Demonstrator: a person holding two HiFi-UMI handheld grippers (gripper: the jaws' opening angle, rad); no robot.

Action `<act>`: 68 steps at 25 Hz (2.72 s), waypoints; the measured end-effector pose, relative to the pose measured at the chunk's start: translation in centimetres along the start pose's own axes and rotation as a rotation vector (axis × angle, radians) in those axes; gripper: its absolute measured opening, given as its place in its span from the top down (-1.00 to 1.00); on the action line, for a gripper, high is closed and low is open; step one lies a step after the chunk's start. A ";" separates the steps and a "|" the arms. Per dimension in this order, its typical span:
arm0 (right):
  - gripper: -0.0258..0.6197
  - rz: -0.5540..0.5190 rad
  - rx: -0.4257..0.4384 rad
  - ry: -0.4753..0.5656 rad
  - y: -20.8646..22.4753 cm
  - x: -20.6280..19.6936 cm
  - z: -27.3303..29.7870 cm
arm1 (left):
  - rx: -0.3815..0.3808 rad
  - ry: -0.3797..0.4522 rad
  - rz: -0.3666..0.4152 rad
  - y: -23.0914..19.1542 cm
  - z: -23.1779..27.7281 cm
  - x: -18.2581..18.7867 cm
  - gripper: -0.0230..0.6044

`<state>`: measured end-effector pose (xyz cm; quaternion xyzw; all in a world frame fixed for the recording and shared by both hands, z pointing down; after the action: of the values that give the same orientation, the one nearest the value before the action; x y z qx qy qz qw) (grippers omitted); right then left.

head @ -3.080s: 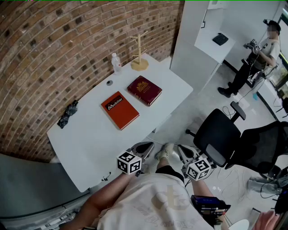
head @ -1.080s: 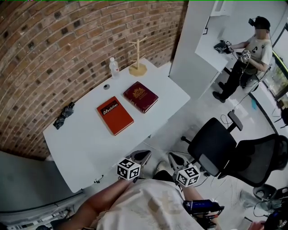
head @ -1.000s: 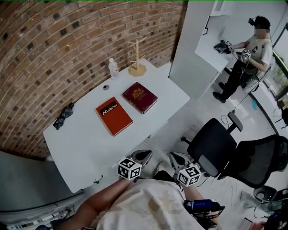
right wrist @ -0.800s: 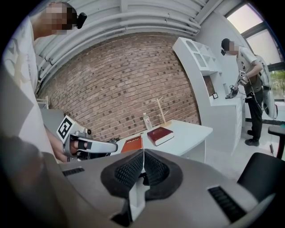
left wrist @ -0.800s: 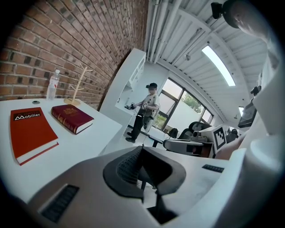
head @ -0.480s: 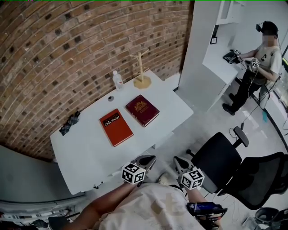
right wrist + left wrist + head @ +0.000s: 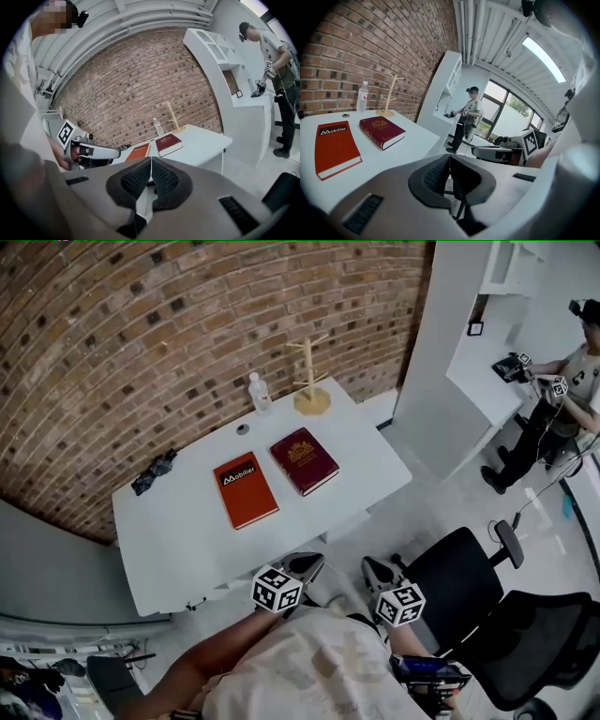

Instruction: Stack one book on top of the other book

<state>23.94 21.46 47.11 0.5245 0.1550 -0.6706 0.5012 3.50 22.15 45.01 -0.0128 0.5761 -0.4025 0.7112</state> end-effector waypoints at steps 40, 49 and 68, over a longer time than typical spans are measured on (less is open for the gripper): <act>0.85 -0.134 0.069 -0.152 0.2 9.2 20.2 | 0.112 0.150 -0.126 -17.9 -1.0 7.3 0.86; 0.85 -0.174 0.137 -0.215 0.3 10.0 24.4 | 0.213 0.189 -0.207 -20.3 -2.2 6.5 0.86; 0.85 -0.217 0.290 -0.309 3.6 12.2 32.1 | 0.410 0.232 -0.310 -23.5 -0.9 8.4 0.86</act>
<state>9.97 -9.96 50.64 0.4625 0.0341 -0.8082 0.3631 -10.27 1.72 49.20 0.0897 0.5513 -0.6134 0.5583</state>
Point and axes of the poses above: the fingertips, and each gripper's own axes: z forward along the fingers, y to its right, x out of its top, the point moved 7 cm from there along -z, backward along the fingers, and after that the axes turned 13 degrees about -x, right-handed, at the moved point
